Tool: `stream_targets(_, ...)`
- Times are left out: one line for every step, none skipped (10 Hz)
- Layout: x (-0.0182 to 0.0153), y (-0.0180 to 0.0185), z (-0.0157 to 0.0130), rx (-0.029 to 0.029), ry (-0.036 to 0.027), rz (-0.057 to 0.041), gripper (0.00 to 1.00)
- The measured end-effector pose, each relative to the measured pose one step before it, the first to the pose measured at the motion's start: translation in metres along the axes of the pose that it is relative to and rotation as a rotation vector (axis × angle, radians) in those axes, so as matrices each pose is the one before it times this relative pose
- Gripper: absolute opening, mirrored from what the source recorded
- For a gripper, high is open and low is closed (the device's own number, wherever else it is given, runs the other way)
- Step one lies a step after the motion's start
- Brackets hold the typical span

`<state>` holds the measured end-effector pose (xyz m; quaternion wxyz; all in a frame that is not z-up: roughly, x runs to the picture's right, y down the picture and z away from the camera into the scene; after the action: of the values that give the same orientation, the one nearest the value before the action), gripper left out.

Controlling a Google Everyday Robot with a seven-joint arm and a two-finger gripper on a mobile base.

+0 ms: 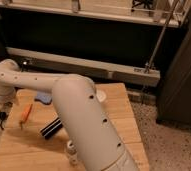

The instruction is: Place the pepper on the white sponge

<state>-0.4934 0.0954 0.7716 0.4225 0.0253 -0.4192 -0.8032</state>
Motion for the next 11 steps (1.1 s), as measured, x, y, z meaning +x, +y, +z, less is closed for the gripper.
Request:
stream_targets(0.00219, -0.00235, 0.01298, 0.0081, -0.01602, 0.02246, 0.67)
stream_targets(-0.00211, 0.00296, 0.00773, -0.00176, -0.01447, 0.01808, 0.67)
stream_targets(-0.00323, 0.00633, 0.0072, -0.00712, -0.01334, 0.02941, 0.67)
stream_targets(-0.00433, 0.00856, 0.00353, -0.01512, -0.01014, 0.02959, 0.67)
stream_targets(-0.00482, 0.01147, 0.00045, -0.02374, -0.00807, 0.03079, 0.67)
stream_targets(-0.00438, 0.01135, -0.00248, -0.02521, -0.00546, 0.02668, 0.67)
stream_targets(-0.00476, 0.00763, -0.00136, -0.02536, -0.00683, 0.02102, 0.67)
stream_targets(-0.0043, 0.00505, -0.00138, -0.02283, -0.00503, 0.01789, 0.67)
stream_targets(-0.00345, 0.00089, 0.00043, -0.01515, -0.0048, 0.01252, 0.67)
stream_targets(-0.00154, -0.00049, 0.00079, -0.00818, -0.00215, 0.00878, 0.67)
stream_targets(0.00191, -0.00335, 0.00115, 0.00281, 0.0083, 0.01194, 0.67)
